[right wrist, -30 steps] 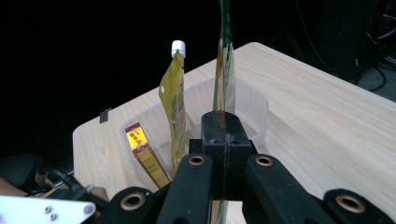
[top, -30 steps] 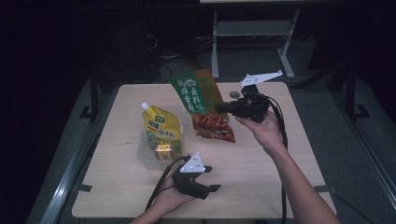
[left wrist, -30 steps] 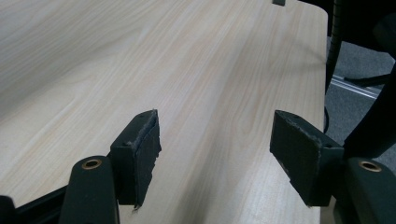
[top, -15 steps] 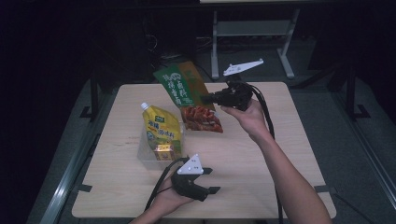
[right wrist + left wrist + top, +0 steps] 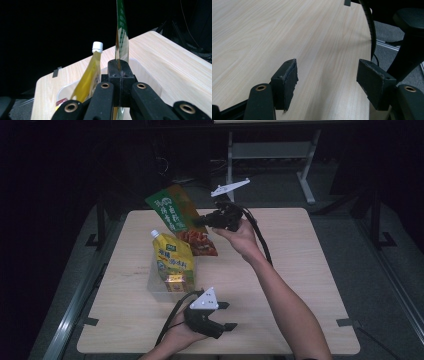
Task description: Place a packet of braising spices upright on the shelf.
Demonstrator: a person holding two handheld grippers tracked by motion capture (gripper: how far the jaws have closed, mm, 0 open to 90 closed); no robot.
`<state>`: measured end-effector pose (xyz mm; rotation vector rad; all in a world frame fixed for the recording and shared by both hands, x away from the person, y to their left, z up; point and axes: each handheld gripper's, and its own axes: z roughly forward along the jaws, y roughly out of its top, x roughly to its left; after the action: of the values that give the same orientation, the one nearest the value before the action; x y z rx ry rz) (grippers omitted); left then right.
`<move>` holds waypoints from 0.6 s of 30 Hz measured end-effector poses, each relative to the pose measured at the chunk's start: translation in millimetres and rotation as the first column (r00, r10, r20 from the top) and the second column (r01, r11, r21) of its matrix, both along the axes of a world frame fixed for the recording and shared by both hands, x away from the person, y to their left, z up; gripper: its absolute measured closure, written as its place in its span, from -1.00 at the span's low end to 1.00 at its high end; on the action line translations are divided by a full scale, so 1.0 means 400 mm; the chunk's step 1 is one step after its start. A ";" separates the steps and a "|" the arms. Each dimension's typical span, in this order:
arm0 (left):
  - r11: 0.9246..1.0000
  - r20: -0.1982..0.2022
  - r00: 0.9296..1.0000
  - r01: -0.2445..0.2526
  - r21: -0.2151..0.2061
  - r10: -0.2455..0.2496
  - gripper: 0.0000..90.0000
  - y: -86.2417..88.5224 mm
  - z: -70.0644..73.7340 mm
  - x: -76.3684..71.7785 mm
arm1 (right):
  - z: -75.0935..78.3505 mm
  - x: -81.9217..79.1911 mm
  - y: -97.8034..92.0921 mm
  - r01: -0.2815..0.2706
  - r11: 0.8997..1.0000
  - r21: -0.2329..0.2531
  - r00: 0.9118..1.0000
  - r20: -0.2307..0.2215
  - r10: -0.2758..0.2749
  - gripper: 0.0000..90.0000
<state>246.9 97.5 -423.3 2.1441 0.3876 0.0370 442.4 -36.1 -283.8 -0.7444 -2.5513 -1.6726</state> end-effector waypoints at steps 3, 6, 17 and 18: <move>1.000 0.000 1.000 0.004 0.001 -0.004 -0.28 -0.001 0.000 -0.003 | -0.022 0.020 0.023 0.002 1.000 -0.008 1.000 -0.018 -0.002 1.00; 1.000 -0.007 1.000 0.000 -0.007 0.000 -0.28 0.002 -0.002 -0.006 | -0.050 0.039 0.045 0.005 1.000 -0.013 0.999 -0.039 -0.005 1.00; 1.000 0.006 1.000 0.015 -0.003 -0.015 -0.28 0.002 -0.003 -0.006 | -0.129 0.069 0.090 0.013 0.999 -0.040 0.997 -0.079 -0.016 1.00; 1.000 0.007 1.000 0.016 -0.003 -0.016 -0.28 0.002 -0.002 -0.005 | -0.135 0.069 0.093 0.015 0.999 -0.047 0.996 -0.084 -0.019 1.00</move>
<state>244.9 98.4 -424.2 2.1433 0.3665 0.0350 470.1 1.0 -337.8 -0.8233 -2.5414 -1.5559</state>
